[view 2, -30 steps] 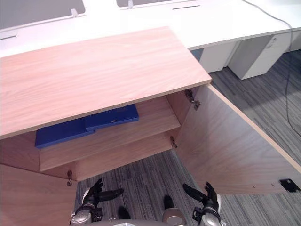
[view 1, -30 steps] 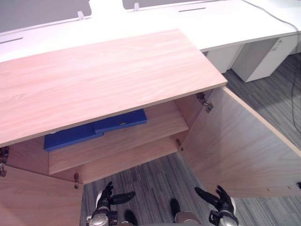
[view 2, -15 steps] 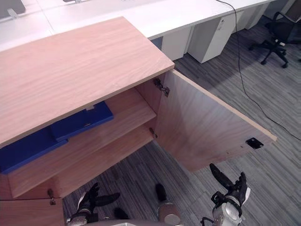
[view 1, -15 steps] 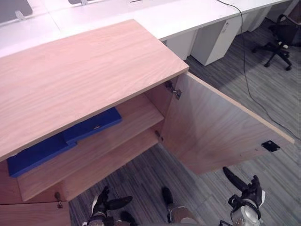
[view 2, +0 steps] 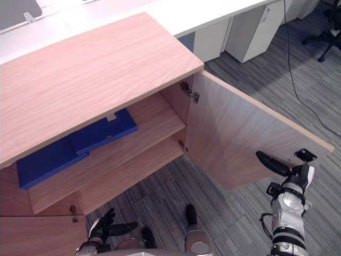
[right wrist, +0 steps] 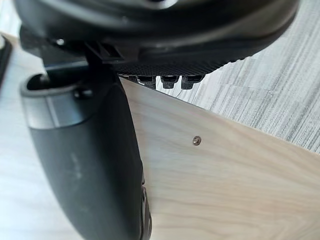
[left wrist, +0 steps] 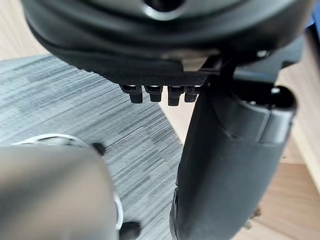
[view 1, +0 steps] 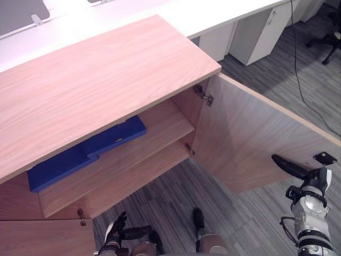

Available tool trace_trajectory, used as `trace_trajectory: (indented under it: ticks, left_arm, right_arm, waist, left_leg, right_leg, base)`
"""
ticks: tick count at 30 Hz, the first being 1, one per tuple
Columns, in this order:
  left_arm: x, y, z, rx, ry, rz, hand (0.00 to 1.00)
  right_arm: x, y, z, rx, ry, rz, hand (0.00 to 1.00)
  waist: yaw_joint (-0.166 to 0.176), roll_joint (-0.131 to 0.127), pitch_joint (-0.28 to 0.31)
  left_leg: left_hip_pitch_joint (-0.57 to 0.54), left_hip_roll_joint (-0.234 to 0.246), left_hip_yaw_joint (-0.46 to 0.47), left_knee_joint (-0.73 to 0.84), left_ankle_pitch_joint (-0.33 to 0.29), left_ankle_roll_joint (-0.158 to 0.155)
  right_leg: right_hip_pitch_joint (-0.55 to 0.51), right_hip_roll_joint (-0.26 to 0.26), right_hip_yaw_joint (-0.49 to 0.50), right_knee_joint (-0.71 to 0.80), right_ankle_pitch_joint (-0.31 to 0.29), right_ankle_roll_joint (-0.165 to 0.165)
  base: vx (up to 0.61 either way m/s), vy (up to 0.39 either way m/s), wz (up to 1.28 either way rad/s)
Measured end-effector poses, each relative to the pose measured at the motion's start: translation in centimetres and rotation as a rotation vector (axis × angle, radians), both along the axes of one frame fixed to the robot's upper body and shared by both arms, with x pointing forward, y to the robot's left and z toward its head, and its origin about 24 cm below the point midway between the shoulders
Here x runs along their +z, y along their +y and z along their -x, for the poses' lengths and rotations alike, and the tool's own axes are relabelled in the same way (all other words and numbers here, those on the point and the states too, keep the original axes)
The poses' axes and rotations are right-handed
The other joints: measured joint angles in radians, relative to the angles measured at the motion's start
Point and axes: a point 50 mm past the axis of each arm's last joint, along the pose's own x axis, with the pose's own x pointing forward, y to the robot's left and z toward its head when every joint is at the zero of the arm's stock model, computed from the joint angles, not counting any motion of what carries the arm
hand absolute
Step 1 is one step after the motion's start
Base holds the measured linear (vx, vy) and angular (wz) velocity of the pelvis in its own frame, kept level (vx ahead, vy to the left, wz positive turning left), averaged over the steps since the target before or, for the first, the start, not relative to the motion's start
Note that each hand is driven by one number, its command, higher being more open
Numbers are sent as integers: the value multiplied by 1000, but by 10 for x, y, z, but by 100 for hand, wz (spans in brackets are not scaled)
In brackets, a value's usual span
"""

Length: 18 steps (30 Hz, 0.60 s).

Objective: Walk over to the cabinet, pick up the folder, carry it to the office cabinet, place the folder inside the office cabinet, then close the office cabinet door

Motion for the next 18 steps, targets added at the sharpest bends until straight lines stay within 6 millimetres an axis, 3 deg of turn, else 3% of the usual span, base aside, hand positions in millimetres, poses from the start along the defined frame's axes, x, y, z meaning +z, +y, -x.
trace_trajectory:
  ticks: [4, 7, 13, 15, 18]
  left_arm:
    - [0, -3, -2, 1, -4, 4, 100]
    - [-1, -10, -1, -6, -1, 18, 100]
    - [2, -20, -18, -65, -33, 13, 100]
    - [7, -23, -38, -89, -70, 5, 100]
    - [10, -25, -51, -132, -87, -12, 100]
  right_arm:
    - [8, 19, -5, 110, -35, 36, 100]
    - [5, 57, 14, 173, -119, -14, 100]
    - [-11, 162, 71, 379, -120, -206, 100]
    - [-17, 199, 88, 531, -57, -267, 100]
    - [-21, 228, 95, 714, -1, -293, 100]
  waist:
    - [-9, 8, 5]
    - [-37, 13, 3]
    - [-81, -1, 11]
    - [-83, -22, 22]
    - [-80, -45, 36]
  left_leg:
    - [-4, -12, -20, -10, -11, 0]
    - [4, -20, -60, -33, -1, 5]
    - [46, 16, 1, -31, -17, -1]
    - [55, 23, 18, 2, -39, 4]
    - [67, 20, 28, 27, -54, 7]
  right_leg:
    - [-15, 1, 39, -15, 4, 0]
    - [-23, 15, 50, -11, 10, 1]
    - [-29, 68, 119, 5, 35, -11]
    - [-29, 79, 155, 29, 34, -11]
    - [-29, 77, 168, 64, 17, -1]
  base:
    - [-83, 1, -28]
    - [25, -24, -16]
    - [62, -52, -45]
    - [-55, -13, -51]
    - [-150, -5, -19]
